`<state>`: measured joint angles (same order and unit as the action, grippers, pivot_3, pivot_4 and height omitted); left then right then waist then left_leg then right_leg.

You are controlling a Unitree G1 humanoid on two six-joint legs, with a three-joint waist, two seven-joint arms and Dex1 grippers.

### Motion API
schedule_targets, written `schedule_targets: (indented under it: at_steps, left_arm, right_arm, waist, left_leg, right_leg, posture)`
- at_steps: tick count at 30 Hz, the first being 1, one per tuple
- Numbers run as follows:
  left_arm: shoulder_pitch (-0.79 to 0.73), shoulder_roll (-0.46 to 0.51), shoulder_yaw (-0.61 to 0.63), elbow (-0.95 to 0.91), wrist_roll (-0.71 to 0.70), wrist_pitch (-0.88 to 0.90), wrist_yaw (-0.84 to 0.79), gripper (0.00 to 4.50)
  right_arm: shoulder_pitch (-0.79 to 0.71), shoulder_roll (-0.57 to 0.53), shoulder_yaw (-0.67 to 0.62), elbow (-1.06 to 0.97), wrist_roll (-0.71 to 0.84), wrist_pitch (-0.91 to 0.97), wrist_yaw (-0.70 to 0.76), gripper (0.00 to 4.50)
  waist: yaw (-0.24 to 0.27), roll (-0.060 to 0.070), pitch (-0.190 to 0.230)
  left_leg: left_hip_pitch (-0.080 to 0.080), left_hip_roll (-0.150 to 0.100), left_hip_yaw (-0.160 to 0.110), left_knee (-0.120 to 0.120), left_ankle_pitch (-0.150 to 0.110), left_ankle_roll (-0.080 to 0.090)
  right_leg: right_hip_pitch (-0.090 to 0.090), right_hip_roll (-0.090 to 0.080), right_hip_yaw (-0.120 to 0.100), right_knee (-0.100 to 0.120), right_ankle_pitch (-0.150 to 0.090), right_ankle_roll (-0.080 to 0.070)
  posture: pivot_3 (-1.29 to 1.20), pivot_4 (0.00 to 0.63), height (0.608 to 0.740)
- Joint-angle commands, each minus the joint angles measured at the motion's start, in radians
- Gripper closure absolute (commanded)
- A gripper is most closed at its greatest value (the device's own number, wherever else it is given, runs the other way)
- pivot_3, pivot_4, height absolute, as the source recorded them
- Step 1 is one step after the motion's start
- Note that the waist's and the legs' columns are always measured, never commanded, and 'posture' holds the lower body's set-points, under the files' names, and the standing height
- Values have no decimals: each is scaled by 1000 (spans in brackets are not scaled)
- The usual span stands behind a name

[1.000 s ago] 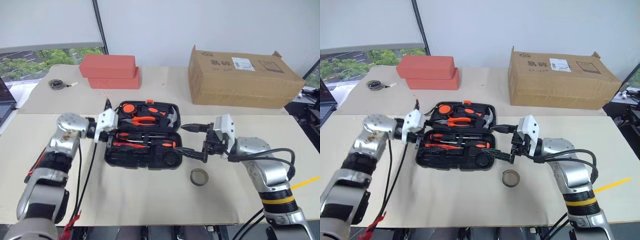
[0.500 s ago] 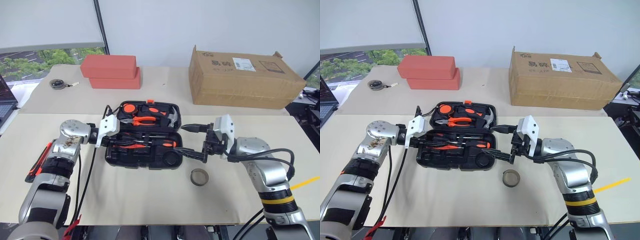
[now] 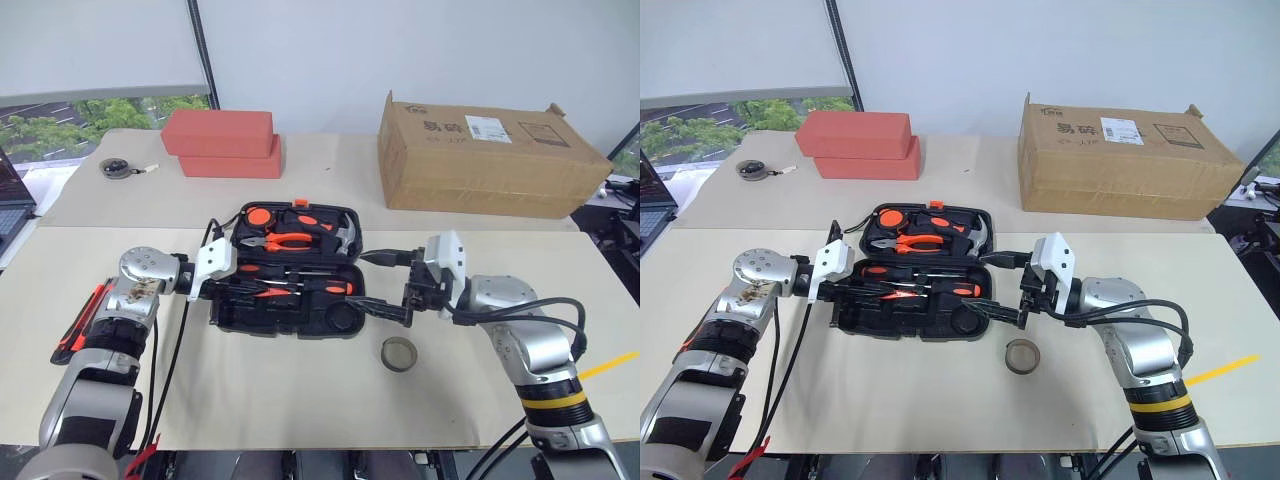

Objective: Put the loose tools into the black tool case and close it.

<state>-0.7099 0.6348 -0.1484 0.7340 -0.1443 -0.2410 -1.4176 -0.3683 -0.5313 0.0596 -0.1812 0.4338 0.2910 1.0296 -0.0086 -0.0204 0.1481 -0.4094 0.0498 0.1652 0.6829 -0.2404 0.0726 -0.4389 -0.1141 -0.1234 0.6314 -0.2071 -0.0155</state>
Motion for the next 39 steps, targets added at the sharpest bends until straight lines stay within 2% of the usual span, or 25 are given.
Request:
schedule_targets:
  at_steps: [1, 9, 14, 17, 20, 21, 22, 27, 30, 32, 35, 39]
  left_arm:
    - [-33, -11, 2, 87, 46, -49, 39, 4489]
    - [-25, -21, 10, 115, 43, -90, 23, 4489]
    - [-26, 1, 114, -28, -75, 29, 44, 4489]
    - [10, 43, 202, -206, -156, 191, 113, 3766]
    - [91, 105, 314, -372, -200, 337, 242, 2601]
    - [123, 122, 345, -407, -203, 369, 283, 2334]
    - [162, 141, 389, -428, -202, 400, 337, 1844]
    - [375, 209, 554, -537, -190, 508, 495, 149]
    - [546, 219, 654, -597, -179, 544, 566, 70]
    - [648, 208, 700, -646, -177, 565, 596, 70]
    - [715, 190, 742, -667, -189, 580, 641, 70]
    - [772, 195, 744, -598, -140, 567, 690, 70]
  right_arm:
    - [-5, -5, -16, -34, 6, -19, -6, 0]
    - [-2, -12, -21, -40, 10, -15, -9, 0]
    - [-11, -7, -14, -36, 10, -16, -7, 0]
    - [-21, 0, -7, -33, 14, -16, -2, 0]
    - [-36, 18, 5, -33, 24, -15, 2, 0]
    - [-41, 23, 8, -30, 26, -17, 7, 0]
    - [-51, 34, 12, -21, 28, -23, 11, 0]
    - [-92, 76, 23, 8, 56, -22, 47, 0]
    - [-118, 95, 29, 28, 71, -17, 77, 0]
    - [-133, 103, 33, 43, 70, -19, 90, 0]
    - [-148, 109, 40, 55, 69, -20, 103, 0]
    - [-166, 116, 45, 62, 70, -15, 116, 0]
  waist:
    - [1, 0, 0]
    - [-4, 0, 0]
    - [-4, 0, 0]
    - [-4, 0, 0]
    - [-10, 0, 0]
    - [-12, 0, 0]
    - [-13, 0, 0]
    - [-11, 0, 0]
    - [-7, 0, 0]
    - [-6, 0, 0]
    - [10, 0, 0]
    - [21, 1, 0]
  left_leg:
    - [0, 0, 0, 0, 0, 0]
    - [2, 0, 0, 0, -1, 1]
    - [1, 0, 0, 0, 0, 0]
    - [0, 0, 0, 0, 0, -1]
    - [0, 0, 0, 0, 2, -4]
    - [1, 1, 0, -1, 2, -4]
    - [2, 1, 0, -2, 2, -4]
    - [4, 2, 0, -3, 3, -5]
    - [3, 2, 0, -3, 3, -6]
    - [4, 2, 0, -3, -2, -13]
    - [3, 1, -2, -3, -2, -15]
    - [4, 0, -3, -4, -6, -10]
  right_leg:
    - [0, 0, 0, 0, 0, 0]
    - [1, 0, 0, 0, 0, 0]
    - [0, 0, 0, 0, 0, 0]
    - [-1, 0, 0, 0, 0, 0]
    - [0, 0, 1, 0, 0, 0]
    - [0, 0, 1, 0, 0, 0]
    - [0, 0, 2, 0, 0, 0]
    - [1, 0, 2, 0, 0, 0]
    - [0, 0, 1, 0, 0, 0]
    - [0, -2, 1, 0, 0, 0]
    - [-2, -10, -1, -1, 0, 0]
    - [-3, -16, -2, -2, 1, -2]
  posture:
    - [0, 150, 712]
    - [0, 150, 712]
    - [0, 150, 712]
    - [0, 150, 712]
    - [0, 150, 712]
    - [0, 150, 712]
    - [0, 150, 712]
    - [0, 150, 712]
    - [0, 150, 712]
    - [0, 150, 712]
    - [0, 150, 712]
    - [0, 150, 712]
